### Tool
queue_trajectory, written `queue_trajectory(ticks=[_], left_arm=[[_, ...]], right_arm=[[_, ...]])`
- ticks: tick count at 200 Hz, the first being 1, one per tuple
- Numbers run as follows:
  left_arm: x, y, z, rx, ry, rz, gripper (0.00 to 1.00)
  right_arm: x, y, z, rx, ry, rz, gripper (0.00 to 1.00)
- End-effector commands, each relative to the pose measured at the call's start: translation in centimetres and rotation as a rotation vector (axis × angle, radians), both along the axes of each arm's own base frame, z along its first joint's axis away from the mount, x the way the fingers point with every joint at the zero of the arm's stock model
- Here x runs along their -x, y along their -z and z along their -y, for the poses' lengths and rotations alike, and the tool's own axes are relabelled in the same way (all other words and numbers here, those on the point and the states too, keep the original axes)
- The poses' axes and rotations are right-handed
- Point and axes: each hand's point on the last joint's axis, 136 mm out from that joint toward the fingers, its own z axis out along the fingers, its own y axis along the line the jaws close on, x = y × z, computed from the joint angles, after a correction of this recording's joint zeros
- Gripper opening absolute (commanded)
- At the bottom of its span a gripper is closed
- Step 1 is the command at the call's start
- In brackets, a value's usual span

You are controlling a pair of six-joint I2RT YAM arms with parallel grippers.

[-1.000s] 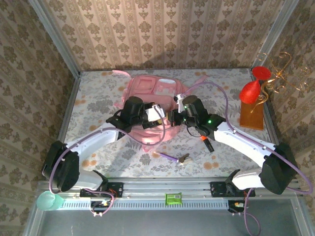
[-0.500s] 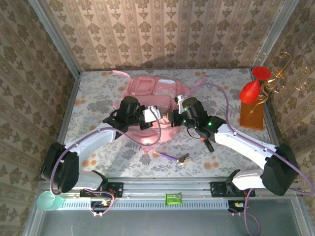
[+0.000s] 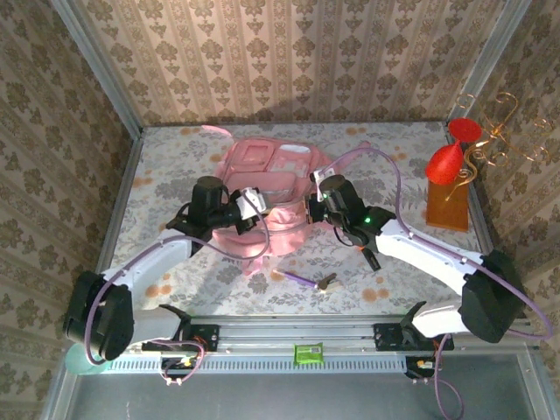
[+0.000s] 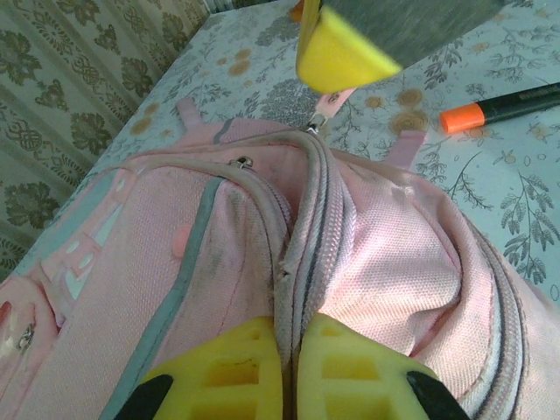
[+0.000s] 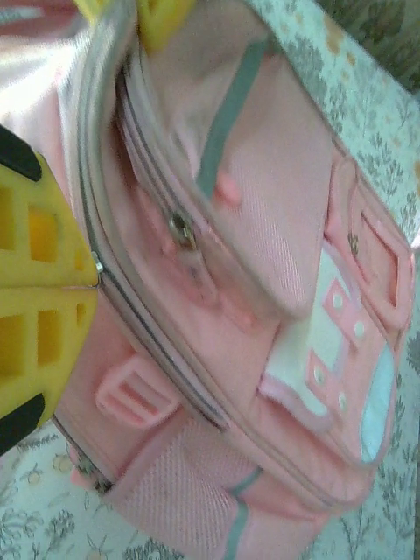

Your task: Pack the student bag

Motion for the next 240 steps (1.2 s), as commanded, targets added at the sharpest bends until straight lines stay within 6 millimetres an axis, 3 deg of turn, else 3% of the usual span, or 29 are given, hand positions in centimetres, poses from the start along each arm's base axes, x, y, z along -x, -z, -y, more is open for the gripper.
queue_trajectory(ticks=[1,28,58,98,114,147,163,181,210,240], left_arm=[[-0.3,-4.6,-0.9,0.132,0.000,0.079,0.00],[0.1,-5.2,-1.5,0.166,0.014,0.089,0.00],[0.1,-5.6,-1.8,0.191,0.016,0.093,0.00],[-0.5,-4.8,-1.7,0.180,0.000,0.072,0.00],[-1.3,-4.0,-2.0,0.158,-0.023,0.073,0.00],[-3.7,-2.4,-2.9,0.112,-0.104,0.044,0.00],[-4.8,-1.4,-3.4,0.093,-0.151,0.022,0.09],[-5.9,-0.2,-4.4,0.077,-0.224,-0.011,0.12],[-8.7,1.3,-7.8,0.058,-0.459,-0.055,0.29],[-9.9,2.5,-10.8,0.050,-0.666,-0.145,0.46]], right_arm=[[-2.8,0.4,3.6,0.136,0.157,0.046,0.00],[-4.8,1.1,4.8,0.143,0.214,0.042,0.00],[-7.5,3.1,5.6,0.141,0.254,0.003,0.00],[-9.8,4.5,4.4,0.068,0.178,-0.062,0.00],[-9.2,4.4,3.5,0.033,0.123,-0.077,0.00],[-6.7,4.4,3.6,-0.010,0.103,-0.104,0.00],[-5.4,4.3,3.3,-0.042,0.102,-0.108,0.00],[-4.1,4.0,2.7,-0.062,0.101,-0.105,0.00],[-2.2,3.8,0.5,-0.108,0.079,-0.088,0.00],[-0.7,5.5,-2.2,-0.160,0.048,-0.121,0.00]])
